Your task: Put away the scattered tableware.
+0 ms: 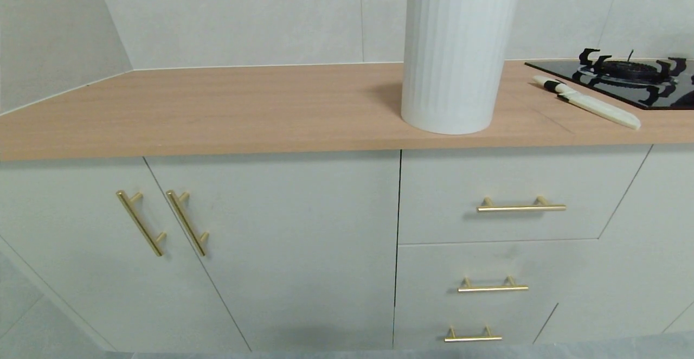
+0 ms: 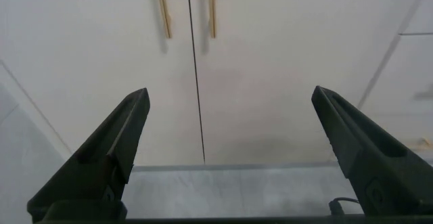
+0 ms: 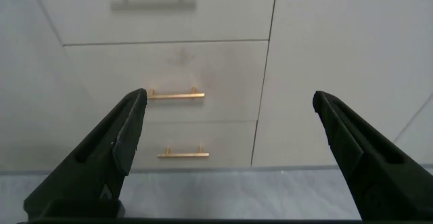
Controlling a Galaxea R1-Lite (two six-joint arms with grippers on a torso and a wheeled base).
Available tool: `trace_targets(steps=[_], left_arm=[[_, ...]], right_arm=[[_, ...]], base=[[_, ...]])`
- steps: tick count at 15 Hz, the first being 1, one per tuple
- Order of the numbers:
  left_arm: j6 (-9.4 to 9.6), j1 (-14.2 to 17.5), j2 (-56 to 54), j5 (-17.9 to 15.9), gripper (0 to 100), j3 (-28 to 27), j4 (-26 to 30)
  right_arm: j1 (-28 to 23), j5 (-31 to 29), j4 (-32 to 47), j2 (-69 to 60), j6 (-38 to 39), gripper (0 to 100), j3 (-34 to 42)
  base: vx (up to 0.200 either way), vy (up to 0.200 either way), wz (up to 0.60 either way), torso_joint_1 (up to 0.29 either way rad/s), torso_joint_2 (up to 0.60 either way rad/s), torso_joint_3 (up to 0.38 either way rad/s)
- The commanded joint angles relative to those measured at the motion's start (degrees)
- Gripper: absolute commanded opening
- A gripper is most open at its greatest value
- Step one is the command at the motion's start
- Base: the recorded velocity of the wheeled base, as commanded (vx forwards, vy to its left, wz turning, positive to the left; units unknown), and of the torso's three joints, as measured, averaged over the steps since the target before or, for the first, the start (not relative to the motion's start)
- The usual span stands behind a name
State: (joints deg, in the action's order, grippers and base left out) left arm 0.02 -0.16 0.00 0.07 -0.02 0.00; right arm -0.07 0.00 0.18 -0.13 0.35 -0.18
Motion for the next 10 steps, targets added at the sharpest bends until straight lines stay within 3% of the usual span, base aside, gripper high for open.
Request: trace_targets(steps=[1,5,10], left_arm=[[-0.02,-0.02,0.00,0.01,100,0.02,0.00],[0.06,-0.02,0.00,0.01,100,0.02,0.00],[0.06,-0.02,0.00,0.10,100,0.02,0.00]], right_arm=[[-0.01,0.00,-0.01,0.13,0.09,100,0.01],[-0.01,0.00,-0.01,0.13,0.09,100,0.01],[0.07,0.00,-0.01,0.13,0.53,100,0.01]], base=[[0.200,0.000,0.00,0.002,0.00,0.007],[0.200,0.000,0.00,0.004,0.00,-0.001],[0.000,0.000,0.00,0.000,0.00,0.000]])
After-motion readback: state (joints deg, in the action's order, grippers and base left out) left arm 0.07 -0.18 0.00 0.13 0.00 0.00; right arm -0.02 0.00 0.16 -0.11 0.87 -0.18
